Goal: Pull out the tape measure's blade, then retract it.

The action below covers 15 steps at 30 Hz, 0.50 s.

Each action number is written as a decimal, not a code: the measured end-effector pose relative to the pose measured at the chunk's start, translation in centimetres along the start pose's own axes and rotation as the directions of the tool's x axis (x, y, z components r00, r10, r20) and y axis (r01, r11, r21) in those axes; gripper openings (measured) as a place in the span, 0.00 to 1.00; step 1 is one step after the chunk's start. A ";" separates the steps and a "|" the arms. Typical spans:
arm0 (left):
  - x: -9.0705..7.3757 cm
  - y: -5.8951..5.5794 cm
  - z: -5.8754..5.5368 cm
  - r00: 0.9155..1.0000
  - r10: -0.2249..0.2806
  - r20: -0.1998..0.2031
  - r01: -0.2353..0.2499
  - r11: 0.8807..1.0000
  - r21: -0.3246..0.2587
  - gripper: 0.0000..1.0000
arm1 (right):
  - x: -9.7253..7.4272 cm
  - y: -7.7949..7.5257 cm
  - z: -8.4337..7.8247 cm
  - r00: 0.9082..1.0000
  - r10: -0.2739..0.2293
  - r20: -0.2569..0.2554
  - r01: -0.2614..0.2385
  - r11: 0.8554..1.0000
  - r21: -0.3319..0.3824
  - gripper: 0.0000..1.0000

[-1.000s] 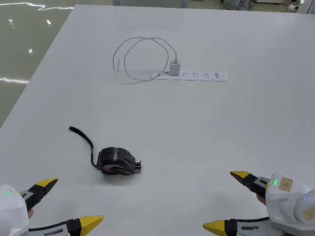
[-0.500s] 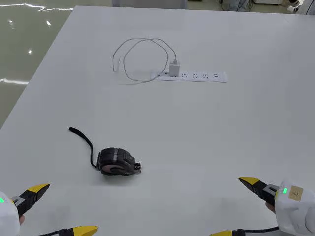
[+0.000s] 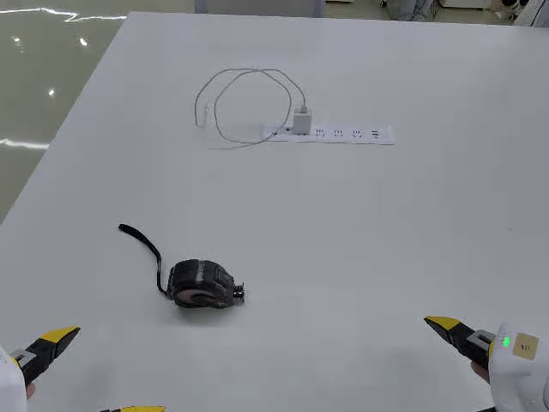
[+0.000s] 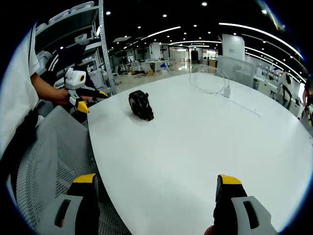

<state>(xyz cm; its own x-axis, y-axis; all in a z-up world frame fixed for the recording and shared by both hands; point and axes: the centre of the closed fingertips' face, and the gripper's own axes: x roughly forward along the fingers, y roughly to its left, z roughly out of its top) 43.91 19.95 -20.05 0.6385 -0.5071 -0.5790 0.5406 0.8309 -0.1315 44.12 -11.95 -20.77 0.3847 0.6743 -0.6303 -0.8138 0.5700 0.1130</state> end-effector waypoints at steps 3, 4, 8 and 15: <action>-0.1 -0.1 0.0 1.000 -0.002 -0.001 0.002 1.000 0.004 0.99 | -0.1 0.1 -0.1 1.000 -0.002 -0.002 0.002 1.000 0.001 0.99; -0.1 -0.2 0.0 1.000 -0.003 -0.001 0.003 1.000 0.002 0.99 | -0.2 0.1 -0.1 1.000 -0.003 -0.001 0.003 1.000 0.002 0.99; -0.1 -0.3 0.0 1.000 -0.005 -0.002 0.005 1.000 0.004 0.99 | -0.2 0.0 -0.2 1.000 -0.005 -0.001 0.005 1.000 0.005 0.99; -0.2 -0.4 0.1 1.000 -0.005 -0.002 0.005 1.000 0.005 0.99 | -0.3 0.0 -0.2 1.000 -0.009 0.000 0.009 1.000 0.006 0.99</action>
<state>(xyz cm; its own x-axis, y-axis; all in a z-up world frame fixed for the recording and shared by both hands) 43.64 19.74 -19.82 0.6343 -0.5109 -0.5803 0.5469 0.8270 -0.1303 43.95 -12.25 -20.77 0.3920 0.6692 -0.6313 -0.8079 0.5787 0.1118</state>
